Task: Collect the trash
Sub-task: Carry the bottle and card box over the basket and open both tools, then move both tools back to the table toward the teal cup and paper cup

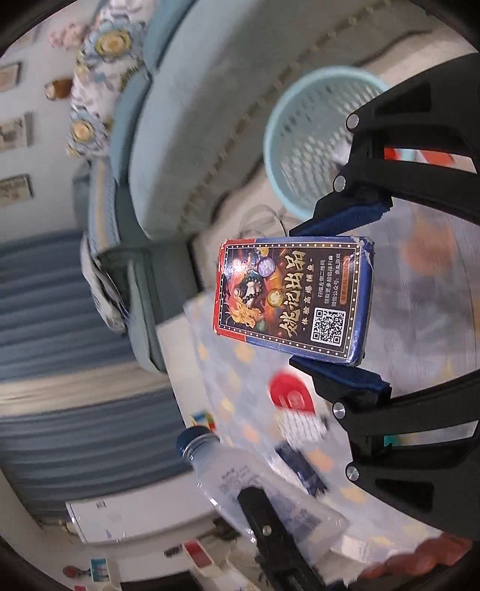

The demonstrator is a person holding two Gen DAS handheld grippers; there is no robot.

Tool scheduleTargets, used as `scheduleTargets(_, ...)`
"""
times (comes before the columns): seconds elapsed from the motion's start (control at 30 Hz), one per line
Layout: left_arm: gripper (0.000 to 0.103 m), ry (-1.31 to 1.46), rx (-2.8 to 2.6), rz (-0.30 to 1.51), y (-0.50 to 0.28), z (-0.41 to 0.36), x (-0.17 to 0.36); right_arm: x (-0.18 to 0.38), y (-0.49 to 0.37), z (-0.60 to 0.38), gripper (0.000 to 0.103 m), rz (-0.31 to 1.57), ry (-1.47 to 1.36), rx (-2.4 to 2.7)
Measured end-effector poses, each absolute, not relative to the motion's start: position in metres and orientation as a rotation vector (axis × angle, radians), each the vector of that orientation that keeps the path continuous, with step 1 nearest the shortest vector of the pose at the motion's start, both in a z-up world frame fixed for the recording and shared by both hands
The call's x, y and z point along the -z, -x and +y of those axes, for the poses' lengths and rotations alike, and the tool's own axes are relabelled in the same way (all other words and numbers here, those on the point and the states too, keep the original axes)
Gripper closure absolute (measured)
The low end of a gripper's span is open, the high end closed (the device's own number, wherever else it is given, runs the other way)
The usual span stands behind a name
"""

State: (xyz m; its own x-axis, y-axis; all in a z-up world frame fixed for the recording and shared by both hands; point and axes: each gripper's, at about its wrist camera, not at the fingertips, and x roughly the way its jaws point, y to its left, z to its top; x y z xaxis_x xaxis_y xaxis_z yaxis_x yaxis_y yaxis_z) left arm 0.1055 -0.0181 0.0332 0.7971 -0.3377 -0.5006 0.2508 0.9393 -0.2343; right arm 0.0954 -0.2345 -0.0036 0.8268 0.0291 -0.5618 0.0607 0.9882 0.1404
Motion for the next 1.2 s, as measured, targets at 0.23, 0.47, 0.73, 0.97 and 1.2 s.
scheduleTargets(0.23,0.058,0.084,0.442,0.596,-0.122,-0.096,-0.043,0.015,-0.095,-0.311,0.045,0.631,-0.216,0.192)
scheduleTargets(0.47,0.058,0.044,0.524,0.690,-0.147,-0.160,-0.010,0.066,-0.104,-0.375,0.045,0.781,-0.303,0.349)
scheduleTargets(0.73,0.053,0.007,0.581,0.845,-0.162,-0.191,0.050,0.104,-0.110,-0.404,0.037,0.870,-0.383,0.394)
scheduleTargets(0.97,0.043,0.010,0.557,0.841,-0.156,-0.179,0.051,0.113,-0.099,-0.404,0.036,0.883,-0.424,0.395)
scheduleTargets(1.2,0.043,0.062,0.523,0.836,-0.149,-0.154,0.043,0.100,-0.086,-0.393,0.036,0.866,-0.372,0.396)
